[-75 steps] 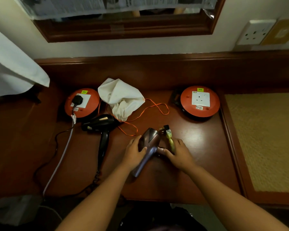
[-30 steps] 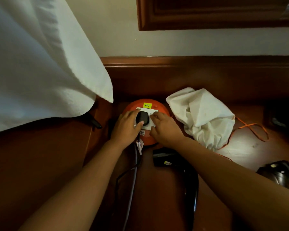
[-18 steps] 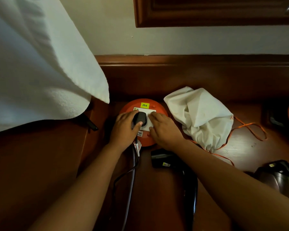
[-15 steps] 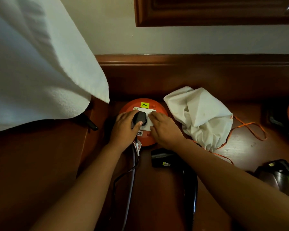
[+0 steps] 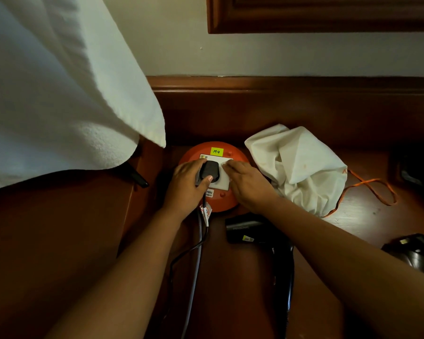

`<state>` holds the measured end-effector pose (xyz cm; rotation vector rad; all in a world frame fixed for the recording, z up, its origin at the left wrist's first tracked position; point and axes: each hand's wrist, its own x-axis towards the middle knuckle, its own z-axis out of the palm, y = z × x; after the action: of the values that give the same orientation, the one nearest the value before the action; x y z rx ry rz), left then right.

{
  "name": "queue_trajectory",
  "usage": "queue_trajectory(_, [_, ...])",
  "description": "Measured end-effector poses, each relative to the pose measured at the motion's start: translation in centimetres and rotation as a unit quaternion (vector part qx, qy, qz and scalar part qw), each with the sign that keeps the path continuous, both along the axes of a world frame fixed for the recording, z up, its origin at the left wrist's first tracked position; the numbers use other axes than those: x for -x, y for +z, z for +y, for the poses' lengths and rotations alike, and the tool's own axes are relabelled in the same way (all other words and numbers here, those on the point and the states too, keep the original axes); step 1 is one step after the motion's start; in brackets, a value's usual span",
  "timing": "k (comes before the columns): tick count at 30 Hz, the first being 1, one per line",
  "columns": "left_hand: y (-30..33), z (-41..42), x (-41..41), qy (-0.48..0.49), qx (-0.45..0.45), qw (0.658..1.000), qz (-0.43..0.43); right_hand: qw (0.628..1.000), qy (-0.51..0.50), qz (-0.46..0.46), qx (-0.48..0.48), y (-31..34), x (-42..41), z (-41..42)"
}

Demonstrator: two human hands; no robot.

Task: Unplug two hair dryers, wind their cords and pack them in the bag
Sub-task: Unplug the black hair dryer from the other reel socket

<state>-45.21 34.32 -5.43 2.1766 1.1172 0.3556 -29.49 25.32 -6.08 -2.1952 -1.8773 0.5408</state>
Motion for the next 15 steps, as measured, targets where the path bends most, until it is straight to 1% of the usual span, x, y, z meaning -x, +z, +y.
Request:
queue_trajectory(10, [-0.23, 0.07, 0.05, 0.005, 0.008, 1.0, -0.007, 0.999, -0.03, 0.02, -0.019, 0.13, -0.71, 0.88])
queue_trajectory(15, [-0.44, 0.14, 0.01, 0.002, 0.004, 1.0, -0.003, 0.996, -0.061, 0.051, -0.03, -0.04, -0.12, 0.66])
